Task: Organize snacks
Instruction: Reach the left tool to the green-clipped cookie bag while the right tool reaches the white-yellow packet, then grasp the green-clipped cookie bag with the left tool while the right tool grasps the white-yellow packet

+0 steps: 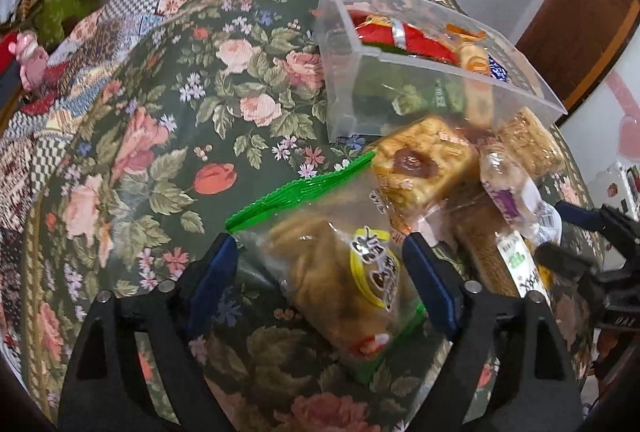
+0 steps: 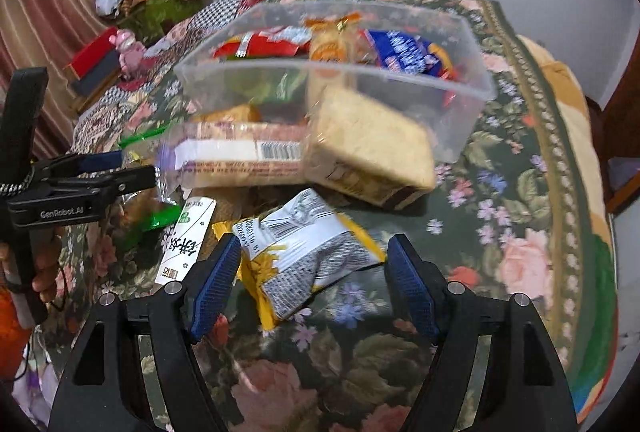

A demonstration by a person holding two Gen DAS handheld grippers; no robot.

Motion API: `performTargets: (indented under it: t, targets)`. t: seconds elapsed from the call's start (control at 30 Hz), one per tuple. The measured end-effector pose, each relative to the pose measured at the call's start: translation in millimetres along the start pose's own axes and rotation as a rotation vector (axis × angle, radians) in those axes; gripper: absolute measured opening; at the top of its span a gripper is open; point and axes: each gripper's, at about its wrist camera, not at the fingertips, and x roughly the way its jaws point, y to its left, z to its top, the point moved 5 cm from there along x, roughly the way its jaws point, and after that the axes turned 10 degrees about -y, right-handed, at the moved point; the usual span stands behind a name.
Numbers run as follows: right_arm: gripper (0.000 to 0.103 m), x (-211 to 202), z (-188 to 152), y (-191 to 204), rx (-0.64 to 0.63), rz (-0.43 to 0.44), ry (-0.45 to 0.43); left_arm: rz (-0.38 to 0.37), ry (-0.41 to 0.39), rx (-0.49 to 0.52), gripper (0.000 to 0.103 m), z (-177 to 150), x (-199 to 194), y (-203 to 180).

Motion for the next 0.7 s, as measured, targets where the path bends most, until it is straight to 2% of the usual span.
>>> performTargets:
  t: [0.13,0.27,0.33,0.4,0.47,0.53,0.7]
  targets:
    - [0.079,8.5,-2.0,0.4,-0.008,-0.009,0.006,-0.009,-0.003,0.005,0.089,-1.1,8.8,-3.2]
    - [0.080,15.4,-2.1,-3.9,0.023,0.011,0.023,-0.017,-0.002,0.035,0.089,-2.4,16.2,-11.1]
    - [0.082,17.3,-2.7,-3.6,0.025,0.022,0.028,0.006,-0.008,0.058,0.084,-3.9,19.7,-15.4]
    - [0.080,18.9,-2.8,-1.4,0.011,0.013,0.029,0.012,-0.021,0.070,0.080,-4.9,18.9,-18.0]
    - [0.068,18.5,-3.6,1.6,-0.010,0.002,0.026,0.010,-0.029,0.071,0.073,-4.3,16.2,-18.4]
    - [0.064,17.6,-2.4,2.3,-0.015,0.002,0.019,0.002,-0.029,0.058,0.065,-4.0,13.3,-15.5]
    - [0.056,13.5,-2.8,-2.3,0.014,0.018,0.004,-0.010,-0.021,0.055,0.052,-5.1,2.6,-10.2]
